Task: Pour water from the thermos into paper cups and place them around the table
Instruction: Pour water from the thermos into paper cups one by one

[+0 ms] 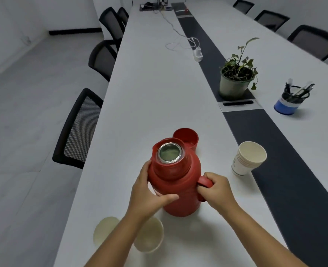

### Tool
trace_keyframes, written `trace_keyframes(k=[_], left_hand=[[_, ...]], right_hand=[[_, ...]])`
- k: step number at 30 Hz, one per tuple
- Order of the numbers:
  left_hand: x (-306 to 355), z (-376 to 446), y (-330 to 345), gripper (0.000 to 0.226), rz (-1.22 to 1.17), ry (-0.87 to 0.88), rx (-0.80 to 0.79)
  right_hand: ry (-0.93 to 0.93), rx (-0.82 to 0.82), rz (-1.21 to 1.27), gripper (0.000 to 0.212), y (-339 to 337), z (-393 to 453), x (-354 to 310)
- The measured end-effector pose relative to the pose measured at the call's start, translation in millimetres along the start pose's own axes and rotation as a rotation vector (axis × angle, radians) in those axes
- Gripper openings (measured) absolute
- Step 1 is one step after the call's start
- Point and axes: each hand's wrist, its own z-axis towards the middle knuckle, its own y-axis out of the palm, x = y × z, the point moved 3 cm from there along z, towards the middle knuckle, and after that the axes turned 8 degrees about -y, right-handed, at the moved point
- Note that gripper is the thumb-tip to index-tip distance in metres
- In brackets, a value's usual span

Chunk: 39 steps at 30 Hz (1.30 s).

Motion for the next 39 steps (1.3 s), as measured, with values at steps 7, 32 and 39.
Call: trace_keyframes(k=[7, 32, 39], left_hand=[[-9.2, 25.9, -23.6, 0.092, 0.047, -0.011, 0.072], [1.1, -50.9, 108.2, 0.040, 0.114, 0.429, 0.210], [26.7, -11.0, 187.6, 0.052, 0.159, 0.079, -0.014]], right_hand=[[-0.023, -0.018, 0.092, 0.017, 44.1, 31.9, 21.8], [-0.094, 0.278, -0.322, 0.022, -136.5, 2.5, 49.2], [-0.054, -0.030, -0.515, 0.041, -163.1, 53.1, 71.7]])
